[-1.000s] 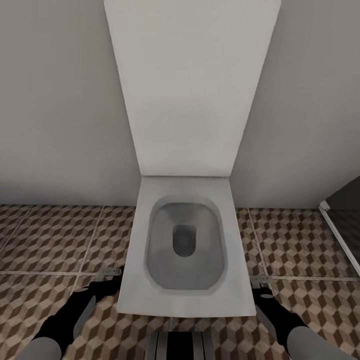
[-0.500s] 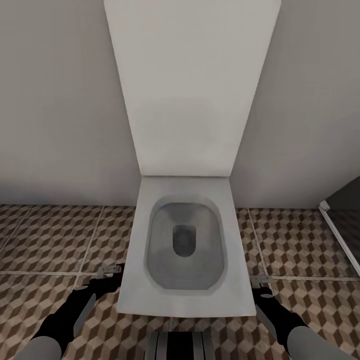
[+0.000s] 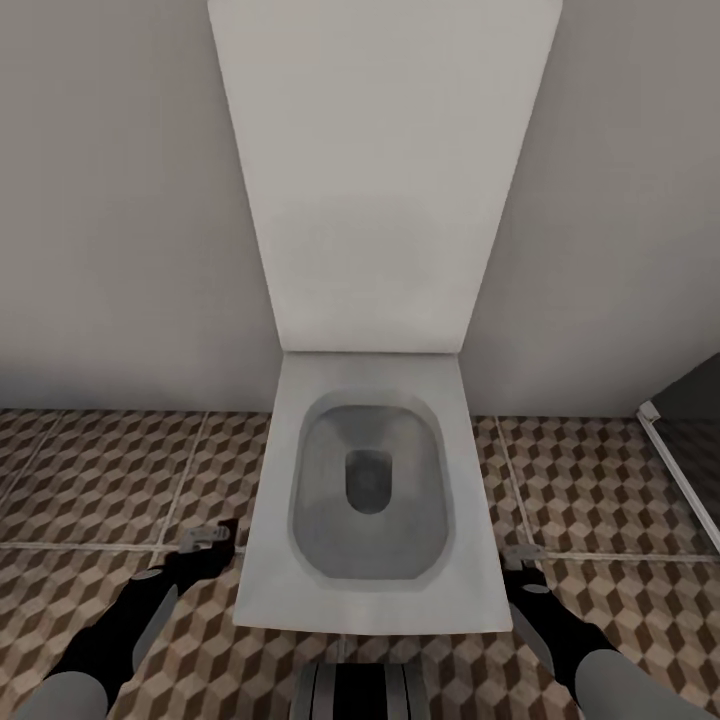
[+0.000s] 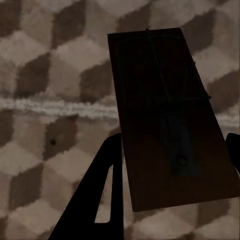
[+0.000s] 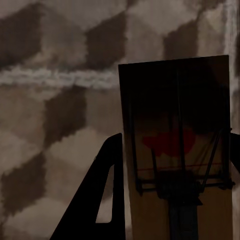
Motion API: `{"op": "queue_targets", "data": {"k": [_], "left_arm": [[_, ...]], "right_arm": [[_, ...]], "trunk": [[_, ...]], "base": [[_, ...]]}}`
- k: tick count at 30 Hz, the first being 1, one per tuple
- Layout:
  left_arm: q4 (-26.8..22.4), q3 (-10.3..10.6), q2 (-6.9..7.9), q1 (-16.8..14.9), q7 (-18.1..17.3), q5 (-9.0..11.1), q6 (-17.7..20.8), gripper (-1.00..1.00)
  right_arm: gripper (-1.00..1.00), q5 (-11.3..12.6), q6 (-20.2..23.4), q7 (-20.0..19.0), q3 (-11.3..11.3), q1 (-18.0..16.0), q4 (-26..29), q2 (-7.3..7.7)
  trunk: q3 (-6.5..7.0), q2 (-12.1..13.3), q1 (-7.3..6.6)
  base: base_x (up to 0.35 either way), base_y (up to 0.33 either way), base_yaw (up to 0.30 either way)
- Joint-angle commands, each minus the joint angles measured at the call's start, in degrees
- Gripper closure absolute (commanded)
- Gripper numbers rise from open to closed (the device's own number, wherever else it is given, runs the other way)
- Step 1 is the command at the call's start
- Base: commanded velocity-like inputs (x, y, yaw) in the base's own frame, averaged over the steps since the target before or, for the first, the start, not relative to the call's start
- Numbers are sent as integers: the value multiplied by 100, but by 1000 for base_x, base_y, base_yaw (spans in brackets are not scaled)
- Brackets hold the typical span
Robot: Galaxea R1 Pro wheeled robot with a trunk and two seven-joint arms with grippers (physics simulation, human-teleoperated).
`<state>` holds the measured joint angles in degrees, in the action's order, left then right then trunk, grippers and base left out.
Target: Take the four mousetraps from the cabinet in the bathroom and place them on the bathroom floor. Make sure all four end up on the same floor surface, and ensure that at least two of them are either under or directly next to the same bathroom sink.
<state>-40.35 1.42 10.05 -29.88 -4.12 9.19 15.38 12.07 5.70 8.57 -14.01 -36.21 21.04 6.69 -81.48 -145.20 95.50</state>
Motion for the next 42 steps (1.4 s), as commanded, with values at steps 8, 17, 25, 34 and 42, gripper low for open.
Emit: {"op": "queue_targets", "data": {"k": [8,17,25,34,42], "left_arm": [[-8,17,31,0,-2,55,-151,100],[0,17,46,0,11,67,-169,100],[-5,17,62,1,-8,82,-172,100],[-8,16,59,1,15,83,-167,100],[-1,12,58,1,17,83,-167,100]], "right_arm": [[100,59,-134,22,-41,0,15,16],[100,59,-139,22,-41,0,16,16],[100,59,-139,25,-41,0,15,16],[100,59,-139,29,-41,0,15,16],[100,58,-139,31,-41,0,15,16]], "trunk": [[-4,-1,-1],[-4,-1,-1],[-4,-1,-1],[-4,-1,-1],[-4,-1,-1]], "base": [[0,0,0],[70,0,0],[72,0,0],[5,-5,0],[0,-140,0]]}}
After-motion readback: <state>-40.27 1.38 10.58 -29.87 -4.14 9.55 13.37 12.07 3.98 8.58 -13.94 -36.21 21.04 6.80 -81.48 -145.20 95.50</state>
